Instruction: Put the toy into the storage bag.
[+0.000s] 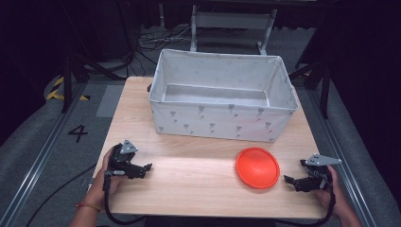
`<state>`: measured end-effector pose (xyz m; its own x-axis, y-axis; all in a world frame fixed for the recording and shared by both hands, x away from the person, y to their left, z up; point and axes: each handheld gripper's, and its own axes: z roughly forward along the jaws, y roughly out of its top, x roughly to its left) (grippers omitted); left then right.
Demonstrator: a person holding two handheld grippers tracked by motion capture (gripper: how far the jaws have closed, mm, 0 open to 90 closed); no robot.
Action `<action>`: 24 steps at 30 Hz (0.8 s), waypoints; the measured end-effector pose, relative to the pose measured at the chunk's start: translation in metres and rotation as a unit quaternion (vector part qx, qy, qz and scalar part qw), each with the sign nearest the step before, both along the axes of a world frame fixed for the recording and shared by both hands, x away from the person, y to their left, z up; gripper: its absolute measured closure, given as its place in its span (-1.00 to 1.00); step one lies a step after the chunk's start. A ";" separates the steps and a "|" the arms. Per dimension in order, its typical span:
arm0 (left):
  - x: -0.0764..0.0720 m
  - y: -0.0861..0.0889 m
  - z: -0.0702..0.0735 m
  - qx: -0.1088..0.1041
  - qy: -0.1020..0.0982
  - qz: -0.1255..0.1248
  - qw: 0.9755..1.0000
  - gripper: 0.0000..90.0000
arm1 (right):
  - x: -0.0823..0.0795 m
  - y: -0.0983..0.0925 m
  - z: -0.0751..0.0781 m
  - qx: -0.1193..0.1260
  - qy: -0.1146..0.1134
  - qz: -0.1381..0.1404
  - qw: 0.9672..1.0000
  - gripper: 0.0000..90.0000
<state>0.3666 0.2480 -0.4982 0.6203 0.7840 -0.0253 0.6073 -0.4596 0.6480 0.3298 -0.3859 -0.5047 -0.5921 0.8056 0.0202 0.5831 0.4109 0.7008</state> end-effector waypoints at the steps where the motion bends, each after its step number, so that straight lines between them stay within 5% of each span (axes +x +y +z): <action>1: -0.002 0.000 0.000 0.001 0.001 0.003 1.000 -1.00 | 0.000 0.000 0.000 0.000 0.000 0.000 1.000 -1.00; 15: -0.003 0.003 0.000 0.000 0.000 -0.006 1.000 -0.99 | 0.001 0.000 0.001 -0.001 0.006 0.003 1.000 -0.98; 17: -0.003 0.003 0.000 0.000 0.000 -0.006 1.000 -1.00 | 0.001 0.000 0.003 -0.001 0.007 -0.004 1.000 -0.86; 19: -0.003 0.003 0.000 -0.001 0.000 -0.006 1.000 -1.00 | 0.001 -0.001 0.006 0.008 0.002 -0.001 1.000 -0.49; 22: -0.003 0.003 0.000 -0.001 0.001 -0.006 1.000 -1.00 | 0.001 -0.002 0.012 0.032 -0.001 -0.005 0.999 -0.67; 24: -0.003 0.003 0.000 -0.001 0.002 -0.006 1.000 -1.00 | 0.000 0.000 0.020 0.043 -0.006 0.002 0.999 -0.52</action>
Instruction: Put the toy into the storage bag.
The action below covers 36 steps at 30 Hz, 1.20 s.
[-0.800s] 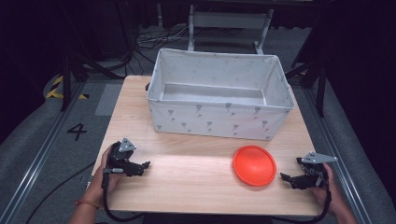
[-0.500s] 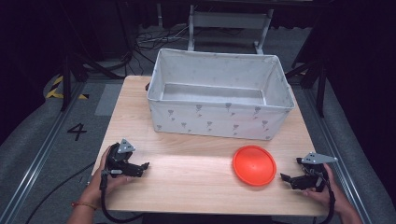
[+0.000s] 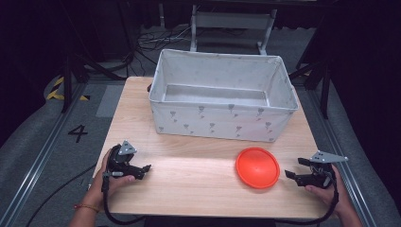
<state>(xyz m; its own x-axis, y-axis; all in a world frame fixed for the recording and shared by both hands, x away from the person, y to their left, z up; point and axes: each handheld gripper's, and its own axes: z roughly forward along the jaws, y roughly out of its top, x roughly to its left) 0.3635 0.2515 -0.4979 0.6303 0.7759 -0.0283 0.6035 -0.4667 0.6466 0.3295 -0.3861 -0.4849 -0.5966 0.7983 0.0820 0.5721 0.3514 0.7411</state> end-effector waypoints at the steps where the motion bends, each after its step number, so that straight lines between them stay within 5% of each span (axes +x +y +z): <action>1: 0.000 0.000 0.000 0.000 -0.002 0.000 1.000 -1.00 | -0.001 0.002 0.004 0.001 -0.009 0.004 1.000 -0.57; 7: 0.000 0.000 0.000 0.000 -0.001 0.000 1.000 -1.00 | 0.003 0.026 0.022 0.014 -0.028 0.030 0.999 -0.60; 13: 0.000 0.000 0.000 0.000 0.000 0.001 1.000 -1.00 | 0.015 0.050 0.006 0.003 -0.005 0.050 0.999 -0.60; 23: 0.000 0.000 0.000 0.000 -0.002 0.000 1.000 -1.00 | 0.026 0.063 -0.012 -0.006 0.031 0.059 0.998 -0.65; 30: 0.000 0.000 0.000 0.000 -0.002 0.000 1.000 -1.00 | 0.023 0.073 -0.014 -0.026 0.014 0.069 0.997 -0.67; 36: 0.000 0.000 0.000 0.002 -0.002 0.001 1.000 -1.00 | 0.027 0.081 -0.010 -0.040 0.029 0.066 0.997 -0.60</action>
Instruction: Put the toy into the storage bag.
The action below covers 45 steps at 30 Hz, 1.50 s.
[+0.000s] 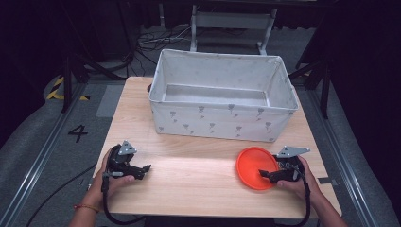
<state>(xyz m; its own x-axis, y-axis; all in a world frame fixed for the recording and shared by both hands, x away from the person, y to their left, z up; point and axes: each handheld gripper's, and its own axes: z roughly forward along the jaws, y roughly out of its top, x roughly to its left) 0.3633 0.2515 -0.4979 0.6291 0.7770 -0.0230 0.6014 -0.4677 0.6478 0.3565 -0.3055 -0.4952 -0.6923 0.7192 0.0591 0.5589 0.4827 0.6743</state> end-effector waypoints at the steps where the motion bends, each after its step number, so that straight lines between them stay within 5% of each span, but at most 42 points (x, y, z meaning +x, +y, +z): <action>1: 0.000 0.000 0.000 -0.001 0.000 0.000 1.000 -1.00 | 0.001 0.000 0.001 0.000 0.001 -0.003 1.000 -0.54; 9: 0.000 0.000 0.000 -0.001 0.001 0.000 1.000 -1.00 | 0.011 -0.004 0.009 0.012 0.014 -0.024 1.000 0.11; 19: 0.000 0.000 0.000 -0.001 0.000 0.000 1.000 -1.00 | 0.009 -0.003 0.029 0.044 0.010 0.007 0.999 0.19; 24: 0.000 0.000 0.000 0.000 0.000 0.000 1.000 -0.99 | 0.008 -0.001 0.034 0.036 0.001 0.015 0.999 0.57; 34: 0.000 0.000 0.000 0.000 0.000 0.000 1.000 -0.99 | 0.007 -0.002 0.044 0.071 -0.005 0.040 0.997 0.79; 38: 0.000 0.000 0.000 0.001 0.000 -0.001 1.000 -0.99 | -0.001 0.003 0.064 0.064 -0.026 0.064 0.996 0.83; 45: 0.000 0.000 0.000 0.001 -0.001 -0.001 1.000 -0.99 | -0.018 0.024 0.100 0.010 -0.065 0.098 0.993 0.83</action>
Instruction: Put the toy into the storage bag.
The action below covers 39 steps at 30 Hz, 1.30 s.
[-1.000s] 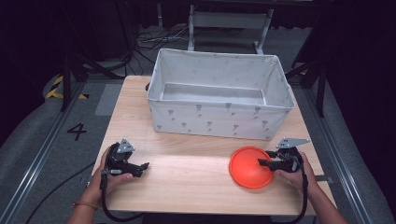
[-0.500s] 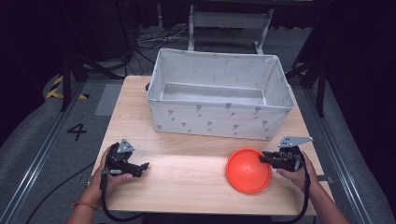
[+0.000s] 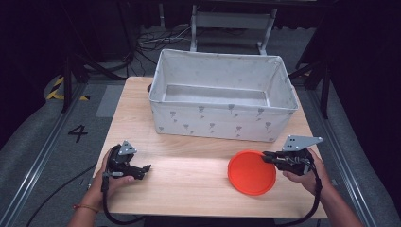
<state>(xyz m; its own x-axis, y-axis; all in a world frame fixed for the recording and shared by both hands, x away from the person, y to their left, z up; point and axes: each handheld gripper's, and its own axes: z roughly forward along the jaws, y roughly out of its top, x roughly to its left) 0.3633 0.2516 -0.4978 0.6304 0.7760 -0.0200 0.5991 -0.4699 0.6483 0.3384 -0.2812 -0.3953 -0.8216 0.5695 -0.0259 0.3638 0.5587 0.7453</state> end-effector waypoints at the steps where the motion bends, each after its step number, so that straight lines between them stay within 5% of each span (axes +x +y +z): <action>1: 0.000 0.000 0.000 0.000 0.000 0.000 1.000 -0.99 | -0.002 0.002 0.005 -0.006 -0.010 0.001 1.000 0.84; 11: 0.000 0.000 0.000 0.000 0.000 0.000 1.000 -0.99 | -0.012 0.014 0.042 -0.057 -0.053 0.015 0.997 0.84; 39: 0.000 0.000 0.000 -0.001 0.001 -0.001 1.000 -0.99 | -0.025 -0.019 0.144 -0.053 -0.126 -0.017 0.990 0.84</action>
